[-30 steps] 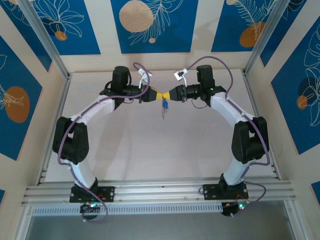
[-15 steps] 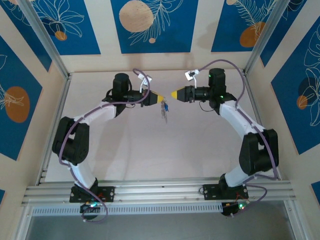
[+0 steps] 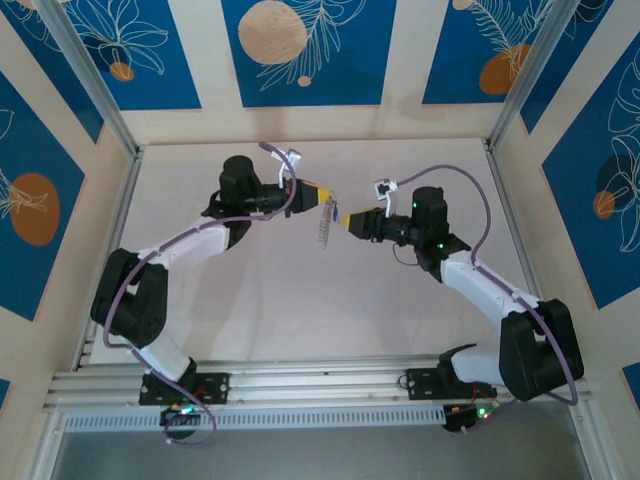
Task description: Put the keys on the keyring
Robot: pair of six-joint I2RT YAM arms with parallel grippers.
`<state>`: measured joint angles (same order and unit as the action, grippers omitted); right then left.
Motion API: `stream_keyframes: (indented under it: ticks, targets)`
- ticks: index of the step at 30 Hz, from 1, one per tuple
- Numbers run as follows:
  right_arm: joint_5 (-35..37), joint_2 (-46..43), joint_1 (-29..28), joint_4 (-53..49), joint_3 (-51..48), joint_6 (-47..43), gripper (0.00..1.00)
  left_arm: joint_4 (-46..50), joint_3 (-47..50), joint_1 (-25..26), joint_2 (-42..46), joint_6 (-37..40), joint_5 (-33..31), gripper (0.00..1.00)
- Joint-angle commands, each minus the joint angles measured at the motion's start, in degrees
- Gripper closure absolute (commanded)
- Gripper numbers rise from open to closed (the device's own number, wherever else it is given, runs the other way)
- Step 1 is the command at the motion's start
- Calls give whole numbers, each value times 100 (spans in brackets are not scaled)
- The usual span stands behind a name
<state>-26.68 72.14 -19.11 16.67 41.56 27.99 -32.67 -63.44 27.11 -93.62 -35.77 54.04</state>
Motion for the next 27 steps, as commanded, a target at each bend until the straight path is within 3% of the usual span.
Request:
stream_keyframes:
  ticks: [1, 9, 20, 23, 27]
  targets:
    - [683, -324, -172, 320, -162, -324, 58, -228, 80, 96, 278, -74, -199, 100]
    - [1244, -700, -727, 71, -186, -802, 58, 90, 87, 220, 424, 159, -306, 100]
    - [1495, -572, -804, 148, -1, -864, 59, 244, 44, 355, 482, 285, -296, 100]
    - [1429, -503, -805, 79, 96, -908, 68, 241, 51, 366, 485, 285, -320, 100]
    - [1268, -514, -814, 48, 60, -930, 86, 200, 78, 377, 510, 262, -376, 100]
